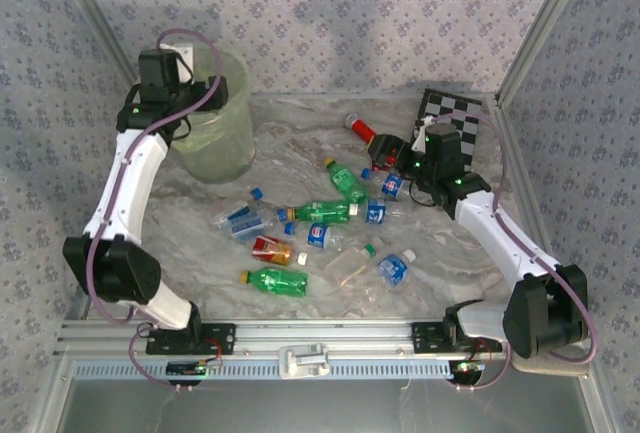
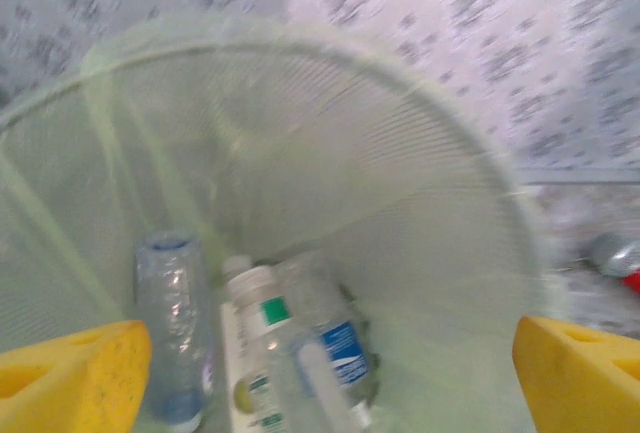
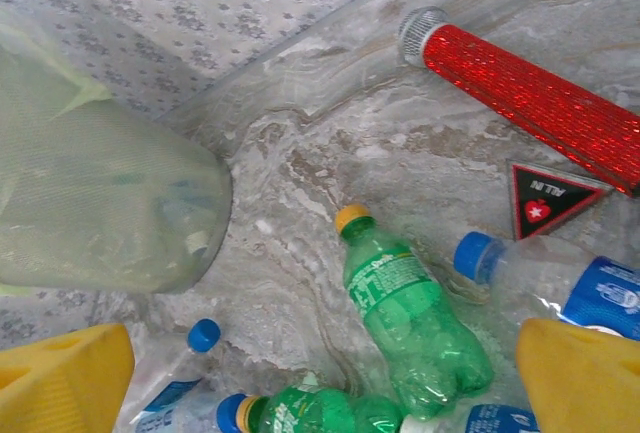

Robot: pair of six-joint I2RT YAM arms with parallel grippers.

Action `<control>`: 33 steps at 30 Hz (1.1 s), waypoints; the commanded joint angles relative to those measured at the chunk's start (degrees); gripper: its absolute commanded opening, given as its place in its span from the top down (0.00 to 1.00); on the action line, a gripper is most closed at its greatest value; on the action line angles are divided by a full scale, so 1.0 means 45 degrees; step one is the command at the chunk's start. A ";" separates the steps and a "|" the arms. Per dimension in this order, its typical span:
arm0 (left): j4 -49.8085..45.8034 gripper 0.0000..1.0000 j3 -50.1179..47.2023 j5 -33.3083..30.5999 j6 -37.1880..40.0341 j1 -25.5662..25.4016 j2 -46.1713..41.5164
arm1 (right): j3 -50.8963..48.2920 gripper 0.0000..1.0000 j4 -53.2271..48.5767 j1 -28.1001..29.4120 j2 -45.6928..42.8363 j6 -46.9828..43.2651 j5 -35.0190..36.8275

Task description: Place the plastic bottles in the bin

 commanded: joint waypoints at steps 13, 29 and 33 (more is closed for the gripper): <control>0.5386 0.05 -0.4542 0.1208 -0.1767 -0.4443 -0.1874 | -0.1754 0.00 -0.4142 0.0022 -0.2517 0.1259 0.3686; 0.8321 0.04 -0.7817 0.1252 -0.4070 -0.7168 0.0187 | -0.4568 0.00 -0.5848 0.2198 -0.4080 0.4108 0.1840; 0.8112 0.04 -0.7831 0.0953 -0.3928 -0.7154 0.0298 | -0.5266 0.00 -0.5989 0.2892 -0.4303 0.5027 0.1635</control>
